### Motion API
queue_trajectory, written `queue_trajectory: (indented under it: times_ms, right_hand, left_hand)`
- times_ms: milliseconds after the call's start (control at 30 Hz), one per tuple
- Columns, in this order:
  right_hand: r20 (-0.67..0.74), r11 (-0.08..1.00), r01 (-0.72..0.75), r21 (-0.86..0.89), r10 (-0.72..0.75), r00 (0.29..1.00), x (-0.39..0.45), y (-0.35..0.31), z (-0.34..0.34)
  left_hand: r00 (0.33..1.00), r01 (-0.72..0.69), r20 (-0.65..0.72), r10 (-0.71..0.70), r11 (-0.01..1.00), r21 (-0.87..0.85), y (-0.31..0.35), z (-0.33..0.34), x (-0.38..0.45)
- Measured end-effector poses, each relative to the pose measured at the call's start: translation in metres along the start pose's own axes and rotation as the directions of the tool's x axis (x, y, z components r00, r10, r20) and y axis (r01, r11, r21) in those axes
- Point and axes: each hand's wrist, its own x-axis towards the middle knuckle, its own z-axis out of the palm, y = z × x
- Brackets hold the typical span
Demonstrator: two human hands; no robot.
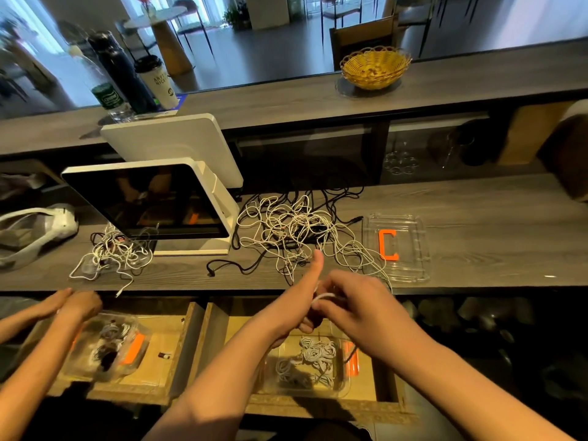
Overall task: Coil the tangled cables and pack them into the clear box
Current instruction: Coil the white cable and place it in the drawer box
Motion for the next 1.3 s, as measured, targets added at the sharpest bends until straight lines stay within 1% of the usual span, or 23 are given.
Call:
queue_trajectory:
  times_ms: [100,133,200,233,300,367,433,500,533,600,667,733,833,900,967,1033,1100,1167,1233,1300]
  right_hand:
    - [-0.11,0.998,-0.053,-0.021,0.05,0.993,0.005,0.008,-0.011]
    - [-0.13,0.998,-0.06,-0.006,0.059,0.99,0.007,0.011,-0.015]
    - [-0.159,0.998,-0.046,0.046,0.052,0.986,0.01,0.016,-0.021]
    - [-0.166,0.997,-0.032,0.071,0.044,0.985,0.011,0.017,-0.024]
    - [-0.167,0.99,-0.021,0.14,0.045,0.985,0.012,0.018,-0.026]
    - [-0.145,0.961,-0.05,0.271,0.092,0.985,0.012,0.019,-0.023]
    - [-0.13,0.919,-0.078,0.386,0.138,0.982,0.012,0.023,-0.019]
    - [-0.133,0.906,-0.095,0.412,0.163,0.978,0.011,0.028,-0.017]
    - [-0.136,0.907,-0.102,0.408,0.171,0.976,0.01,0.029,-0.017]
    - [-0.144,0.912,-0.116,0.393,0.185,0.972,0.011,0.031,-0.018]
    - [-0.161,0.917,-0.12,0.38,0.194,0.968,0.012,0.033,-0.017]
    - [-0.174,0.921,-0.12,0.369,0.196,0.965,0.013,0.035,-0.016]
    - [-0.175,0.917,-0.13,0.377,0.209,0.962,0.012,0.039,-0.012]
    - [-0.172,0.918,-0.144,0.369,0.219,0.96,0.012,0.042,-0.008]
    - [-0.147,0.916,-0.158,0.369,0.225,0.963,0.011,0.045,-0.004]
    - [-0.115,0.904,-0.163,0.395,0.225,0.967,0.011,0.046,0.002]
    - [-0.101,0.898,-0.172,0.406,0.231,0.968,0.009,0.046,0.008]
    - [-0.116,0.903,-0.172,0.393,0.235,0.965,0.008,0.046,0.012]
    - [-0.119,0.91,-0.176,0.375,0.235,0.965,0.007,0.046,0.013]
    - [-0.091,0.911,-0.196,0.364,0.244,0.966,0.007,0.045,0.015]
  left_hand:
    - [0.983,0.07,0.173,-0.052,0.992,-0.102,-0.011,-0.004,-0.002]
    - [0.972,0.074,0.231,-0.049,0.992,-0.101,-0.013,-0.005,-0.003]
    - [0.95,0.043,0.31,-0.032,0.999,-0.028,-0.015,-0.006,-0.007]
    - [0.949,0.015,0.314,-0.017,1.0,0.011,-0.015,-0.005,-0.009]
    - [0.968,-0.073,0.245,0.049,0.993,0.092,-0.013,-0.004,-0.012]
    - [0.975,-0.143,0.203,0.095,0.961,0.238,-0.012,-0.006,-0.014]
    - [0.97,-0.137,0.236,0.054,0.926,0.352,-0.013,-0.007,-0.016]
    - [0.974,-0.099,0.225,0.015,0.926,0.365,-0.015,-0.007,-0.019]
    - [0.978,-0.097,0.208,0.024,0.933,0.347,-0.017,-0.007,-0.019]
    - [0.987,-0.104,0.147,0.064,0.953,0.283,-0.021,-0.006,-0.018]
    - [0.992,-0.127,0.021,0.125,0.974,0.185,-0.024,-0.007,-0.017]
    - [0.977,-0.188,-0.1,0.19,0.982,0.032,-0.025,-0.006,-0.016]
    - [0.953,-0.265,-0.208,0.219,0.936,-0.231,-0.023,-0.006,-0.017]
    - [0.938,-0.311,-0.275,0.209,0.858,-0.409,-0.02,-0.009,-0.016]
    - [0.923,-0.359,-0.338,0.182,0.721,-0.593,-0.016,-0.013,-0.015]
    - [0.917,-0.381,-0.371,0.148,0.605,-0.699,-0.012,-0.015,-0.015]
    - [0.909,-0.398,-0.403,0.111,0.525,-0.753,-0.009,-0.014,-0.013]
    - [0.896,-0.422,-0.438,0.076,0.454,-0.785,-0.007,-0.013,-0.009]
    - [0.887,-0.44,-0.458,0.056,0.404,-0.802,-0.005,-0.014,-0.006]
    - [0.883,-0.45,-0.467,0.045,0.364,-0.816,-0.003,-0.017,-0.002]
